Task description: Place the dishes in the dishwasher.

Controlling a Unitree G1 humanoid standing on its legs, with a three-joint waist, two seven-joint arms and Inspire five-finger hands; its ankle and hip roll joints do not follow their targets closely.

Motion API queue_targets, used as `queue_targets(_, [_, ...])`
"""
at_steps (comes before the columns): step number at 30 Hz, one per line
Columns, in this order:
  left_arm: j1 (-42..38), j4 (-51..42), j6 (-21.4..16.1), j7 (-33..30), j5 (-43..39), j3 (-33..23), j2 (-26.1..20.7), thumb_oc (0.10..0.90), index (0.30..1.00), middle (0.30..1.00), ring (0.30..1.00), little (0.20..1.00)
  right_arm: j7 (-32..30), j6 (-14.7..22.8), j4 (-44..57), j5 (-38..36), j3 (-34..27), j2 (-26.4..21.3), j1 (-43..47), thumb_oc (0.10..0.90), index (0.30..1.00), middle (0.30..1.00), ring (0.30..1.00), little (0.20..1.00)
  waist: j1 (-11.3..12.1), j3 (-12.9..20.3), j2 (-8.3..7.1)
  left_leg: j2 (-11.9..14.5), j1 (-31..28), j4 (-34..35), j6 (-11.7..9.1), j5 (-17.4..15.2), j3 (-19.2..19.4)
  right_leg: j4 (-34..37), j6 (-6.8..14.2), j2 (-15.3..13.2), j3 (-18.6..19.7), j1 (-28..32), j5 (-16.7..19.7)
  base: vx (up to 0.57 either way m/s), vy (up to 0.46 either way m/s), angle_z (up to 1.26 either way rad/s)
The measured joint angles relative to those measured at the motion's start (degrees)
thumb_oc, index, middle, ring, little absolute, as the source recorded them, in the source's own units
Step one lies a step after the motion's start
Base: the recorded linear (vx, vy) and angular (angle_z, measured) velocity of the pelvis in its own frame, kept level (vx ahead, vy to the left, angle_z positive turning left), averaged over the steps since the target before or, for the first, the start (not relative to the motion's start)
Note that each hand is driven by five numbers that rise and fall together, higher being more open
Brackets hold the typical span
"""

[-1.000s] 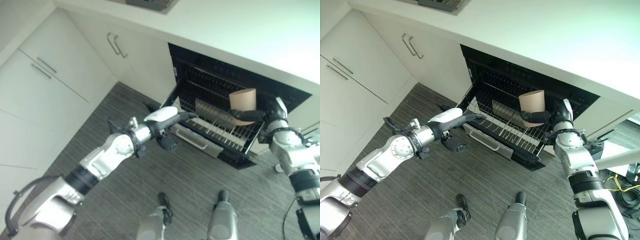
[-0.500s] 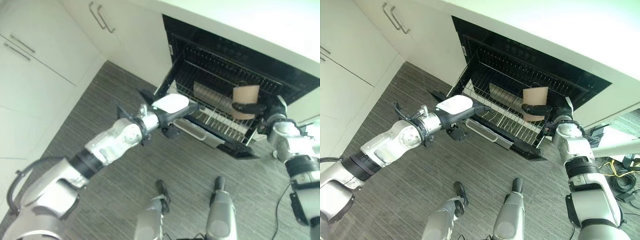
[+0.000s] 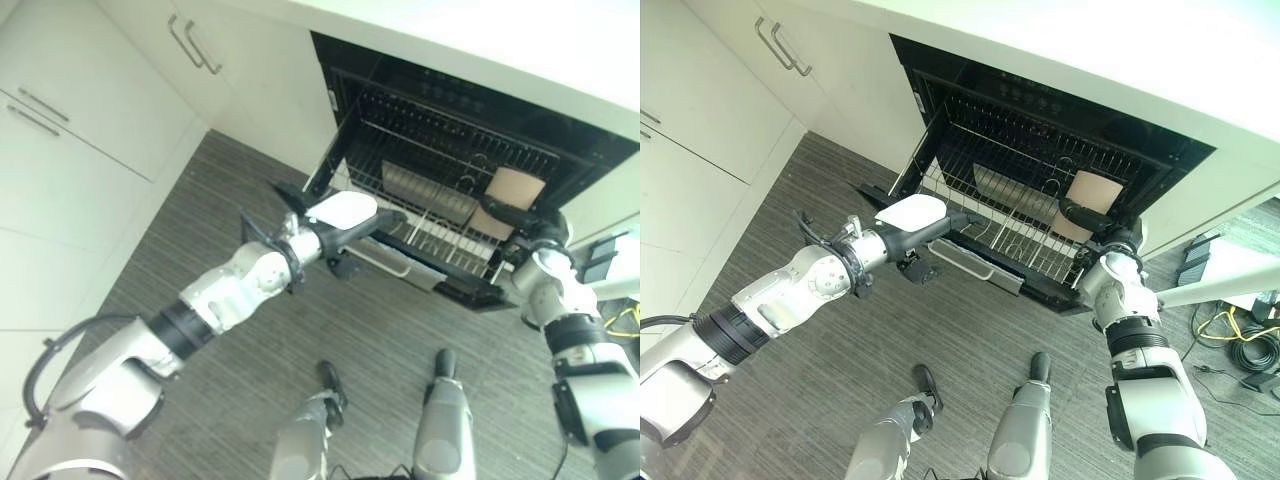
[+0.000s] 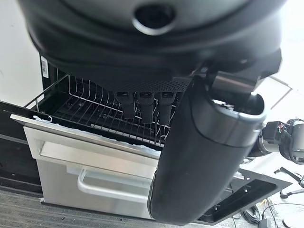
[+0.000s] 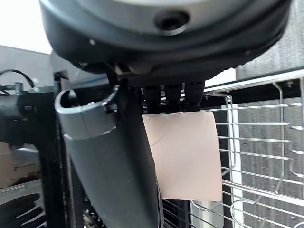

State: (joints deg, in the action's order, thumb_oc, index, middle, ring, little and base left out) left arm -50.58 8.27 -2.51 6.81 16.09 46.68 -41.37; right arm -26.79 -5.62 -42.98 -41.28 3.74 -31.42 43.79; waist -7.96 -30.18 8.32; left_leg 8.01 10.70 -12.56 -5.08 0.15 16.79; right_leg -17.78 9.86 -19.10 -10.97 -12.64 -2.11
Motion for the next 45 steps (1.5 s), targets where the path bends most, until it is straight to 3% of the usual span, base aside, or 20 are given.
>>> queue_targets(5, [0.19,-0.11,0.08,-0.12,-0.01,0.27,0.06,0.800,0.900,0.900,0.900,0.900,-0.71,0.74,-0.03,3.01,0.00,0.84,-0.33,0.400,0.300,0.300,0.300,0.300,-0.09,0.01,0.02,-0.10,0.06,0.00,0.29,0.20,0.15,0.36,0.10,-0.05,0.59,-0.10,0.58,0.00,0.006,-0.01])
queue_targets(6, [0.26,-0.16,0.12,-0.12,-0.01,0.27,0.09,0.800,0.900,0.900,0.900,0.900,-0.71,0.90,-0.03,3.07,0.00,0.92,-0.45,0.800,0.900,0.900,0.900,0.900,-0.11,0.01,0.03,-0.10,0.06,-0.01,0.29,0.20,0.15,0.37,0.10,-0.04,0.60,-0.10,0.61,0.00,0.000,0.00])
queue_targets(28, [0.42,-0.80,0.81,-0.08,0.04,0.27,0.73,0.800,0.900,0.900,0.900,0.900,0.97,1.52,0.00,4.11,0.06,1.75,-0.50,0.800,0.900,0.900,0.900,0.900,-0.42,0.02,0.03,-0.13,0.10,0.00,0.77,0.53,0.28,0.79,0.07,-0.02,0.79,-0.07,1.42,0.00,0.000,0.00])
queue_targets(31, [0.44,-0.80,0.86,-0.08,0.04,0.27,1.37,0.800,0.900,0.900,0.900,0.900,-0.67,1.71,0.02,4.54,0.06,1.97,-0.49,0.800,0.900,0.900,0.900,0.900,-0.38,0.02,0.04,-0.16,0.10,-0.01,0.80,0.55,0.30,0.82,0.06,-0.04,0.82,-0.07,1.49,0.00,0.011,0.00])
queue_targets(39, [2.20,-0.83,1.34,-0.14,0.04,0.27,2.11,0.800,0.900,0.900,0.900,0.900,-12.71,4.10,1.91,8.59,0.05,6.11,-0.65,0.800,0.900,0.900,0.900,0.900,-1.29,0.11,0.17,-0.34,-0.47,0.02,0.82,0.55,1.53,1.62,0.21,-0.12,1.62,-0.05,2.29,0.02,0.052,-0.06])
queue_targets(45, [2.43,-1.08,1.86,-0.26,0.01,0.27,2.20,0.800,0.900,0.900,0.900,0.900,-14.38,5.05,2.68,8.60,0.81,6.77,-3.20,0.800,0.900,0.900,0.900,0.900,-1.61,0.25,0.40,-0.34,-0.95,0.07,0.85,0.57,1.75,1.64,0.27,-0.06,2.18,0.07,2.51,0.00,0.008,-0.02])
